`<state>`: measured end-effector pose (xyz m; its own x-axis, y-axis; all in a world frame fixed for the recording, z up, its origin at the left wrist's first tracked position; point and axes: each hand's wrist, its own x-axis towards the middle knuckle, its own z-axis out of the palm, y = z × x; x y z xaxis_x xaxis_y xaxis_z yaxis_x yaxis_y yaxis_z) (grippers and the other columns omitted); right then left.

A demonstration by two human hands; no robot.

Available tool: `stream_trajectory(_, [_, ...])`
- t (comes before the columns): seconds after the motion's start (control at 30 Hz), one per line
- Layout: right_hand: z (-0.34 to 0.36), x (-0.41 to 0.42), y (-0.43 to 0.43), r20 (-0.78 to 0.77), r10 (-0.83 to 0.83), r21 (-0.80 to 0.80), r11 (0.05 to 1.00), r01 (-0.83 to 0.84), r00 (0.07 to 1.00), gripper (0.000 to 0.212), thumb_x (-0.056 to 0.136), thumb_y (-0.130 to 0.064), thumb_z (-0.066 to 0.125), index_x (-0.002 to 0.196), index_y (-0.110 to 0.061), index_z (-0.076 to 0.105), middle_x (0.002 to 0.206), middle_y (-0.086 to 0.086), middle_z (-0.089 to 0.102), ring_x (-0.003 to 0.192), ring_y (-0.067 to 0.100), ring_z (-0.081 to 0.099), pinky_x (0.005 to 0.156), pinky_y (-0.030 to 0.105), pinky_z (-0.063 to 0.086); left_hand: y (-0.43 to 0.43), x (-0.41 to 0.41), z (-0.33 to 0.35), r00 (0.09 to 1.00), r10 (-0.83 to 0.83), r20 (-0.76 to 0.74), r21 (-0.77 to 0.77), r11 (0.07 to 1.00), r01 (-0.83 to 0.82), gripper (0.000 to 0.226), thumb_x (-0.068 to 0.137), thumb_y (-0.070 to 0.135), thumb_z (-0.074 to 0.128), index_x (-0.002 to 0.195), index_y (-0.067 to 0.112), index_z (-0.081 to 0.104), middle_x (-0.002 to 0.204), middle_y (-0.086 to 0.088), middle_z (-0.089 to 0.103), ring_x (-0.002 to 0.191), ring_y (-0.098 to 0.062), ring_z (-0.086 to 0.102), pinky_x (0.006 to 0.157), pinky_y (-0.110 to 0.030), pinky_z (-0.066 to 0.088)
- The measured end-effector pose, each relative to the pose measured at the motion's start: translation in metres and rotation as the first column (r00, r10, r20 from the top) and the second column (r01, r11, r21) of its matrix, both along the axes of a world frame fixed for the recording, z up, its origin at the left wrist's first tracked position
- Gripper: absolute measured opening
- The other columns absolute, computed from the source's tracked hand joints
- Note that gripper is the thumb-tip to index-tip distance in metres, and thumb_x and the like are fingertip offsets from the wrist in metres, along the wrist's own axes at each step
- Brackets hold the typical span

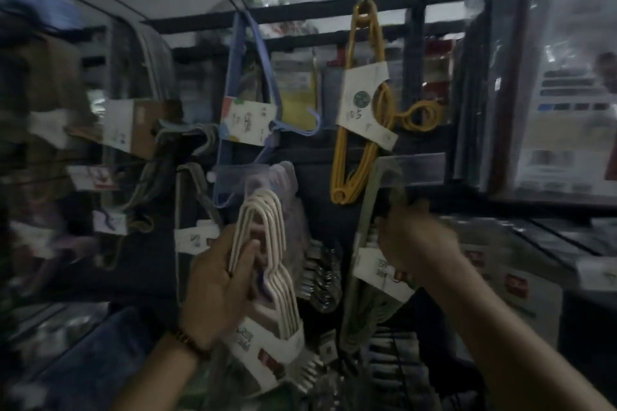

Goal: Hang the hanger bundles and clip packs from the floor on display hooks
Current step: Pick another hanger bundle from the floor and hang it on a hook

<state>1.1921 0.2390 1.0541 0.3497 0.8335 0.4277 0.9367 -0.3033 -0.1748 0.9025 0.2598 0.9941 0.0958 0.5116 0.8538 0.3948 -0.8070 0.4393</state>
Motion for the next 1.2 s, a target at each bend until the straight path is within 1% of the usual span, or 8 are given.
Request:
stream_trajectory(0.07, [0.011, -0.026, -0.023, -0.097, 0.206, 0.091, 0.976, -0.197, 0.974, 0.038, 0.106, -0.055, 0.041, 0.091, -0.024, 0.058, 0.089, 0.004, 0.064, 0.075, 0.027, 0.064, 0.068, 0.041, 0.056, -0.004, -0.014, -0.002, 0.997, 0.054, 0.062, 0.024, 0.998, -0.056, 0.032, 0.101, 0.049, 0.045, 0.113, 0.078, 0.048, 0.089, 0.025, 0.069, 0.076, 0.014, 0.064, 0.07, -0.009, 0.051])
stream_trajectory(0.17, [0.016, -0.086, -0.051, -0.088, 0.512, 0.229, 0.845, -0.483, 0.855, 0.046, 0.101, -0.064, 0.039, 0.078, -0.027, 0.054, 0.068, -0.003, 0.063, 0.061, 0.018, 0.062, 0.057, 0.041, 0.054, -0.005, -0.043, -0.005, 0.973, 0.192, 0.127, 0.025, 0.98, -0.197, 0.03, 0.103, 0.047, 0.043, 0.11, 0.077, 0.046, 0.092, 0.002, 0.063, 0.071, -0.008, 0.063, 0.059, -0.016, 0.045])
stream_trajectory(0.33, [-0.017, -0.179, -0.05, -0.061, 0.712, 0.148, 0.7, -0.699, 0.7, 0.039, 0.098, -0.072, 0.044, 0.122, -0.042, 0.049, 0.084, -0.008, 0.068, 0.072, 0.012, 0.066, 0.064, 0.042, 0.06, 0.005, -0.095, -0.005, 0.937, 0.26, 0.234, -0.054, 0.966, -0.254, 0.023, 0.108, 0.032, 0.05, 0.109, 0.053, 0.058, 0.075, 0.003, 0.064, 0.059, -0.013, 0.062, 0.054, -0.018, 0.046])
stream_trajectory(0.5, [-0.038, -0.259, -0.012, 0.002, 0.692, 0.162, 0.712, -0.683, 0.722, 0.076, 0.101, -0.066, 0.042, 0.16, -0.041, 0.002, 0.11, -0.006, 0.07, 0.089, 0.023, 0.069, 0.073, 0.044, 0.059, 0.029, -0.149, -0.012, 0.931, 0.271, 0.243, -0.172, 0.957, -0.234, 0.023, 0.108, 0.041, 0.051, 0.094, 0.026, 0.06, 0.072, 0.004, 0.061, 0.06, -0.016, 0.059, 0.052, -0.028, 0.044])
stream_trajectory(0.73, [-0.067, -0.356, 0.034, -0.048, 0.614, 0.152, 0.784, -0.602, 0.787, 0.054, 0.107, -0.039, 0.041, 0.154, -0.04, 0.017, 0.097, -0.003, 0.067, 0.074, 0.023, 0.066, 0.066, 0.046, 0.059, 0.074, -0.221, -0.024, 0.959, 0.152, 0.24, -0.322, 0.944, -0.069, 0.015, 0.101, 0.045, 0.061, 0.096, 0.031, 0.064, 0.077, 0.011, 0.067, 0.068, -0.007, 0.063, 0.057, -0.022, 0.049])
stream_trajectory(0.9, [-0.073, -0.387, 0.062, -0.115, 0.513, 0.146, 0.856, -0.496, 0.851, 0.035, 0.111, -0.039, 0.033, 0.146, -0.041, 0.029, 0.085, -0.009, 0.064, 0.068, 0.014, 0.064, 0.067, 0.045, 0.06, 0.098, -0.26, 0.002, 0.99, -0.059, 0.131, -0.401, 0.91, 0.107, 0.057, 0.09, 0.068, 0.054, 0.135, 0.033, 0.058, 0.121, 0.019, 0.07, 0.11, 0.009, 0.063, 0.094, -0.021, 0.052])
stream_trajectory(1.03, [-0.069, -0.396, 0.068, -0.009, 0.452, 0.183, 0.877, -0.443, 0.892, 0.04, 0.112, -0.04, 0.033, 0.152, -0.041, 0.026, 0.1, -0.008, 0.066, 0.067, 0.008, 0.062, 0.057, 0.027, 0.052, 0.11, -0.276, 0.04, 0.987, -0.144, -0.067, -0.212, 0.969, 0.127, 0.053, 0.101, 0.043, 0.063, 0.15, 0.035, 0.046, 0.149, 0.02, 0.047, 0.138, 0.002, 0.044, 0.115, -0.025, 0.04])
stream_trajectory(1.2, [-0.061, -0.396, 0.077, 0.121, 0.438, 0.309, 0.836, -0.453, 0.891, 0.049, 0.111, -0.04, 0.035, 0.159, -0.036, 0.025, 0.116, -0.003, 0.065, 0.071, 0.02, 0.067, 0.056, 0.044, 0.059, 0.112, -0.291, 0.055, 0.991, -0.132, -0.037, 0.047, 0.99, 0.134, 0.052, 0.099, 0.027, 0.068, 0.147, 0.022, 0.051, 0.141, 0.009, 0.053, 0.13, -0.009, 0.054, 0.102, -0.043, 0.055])
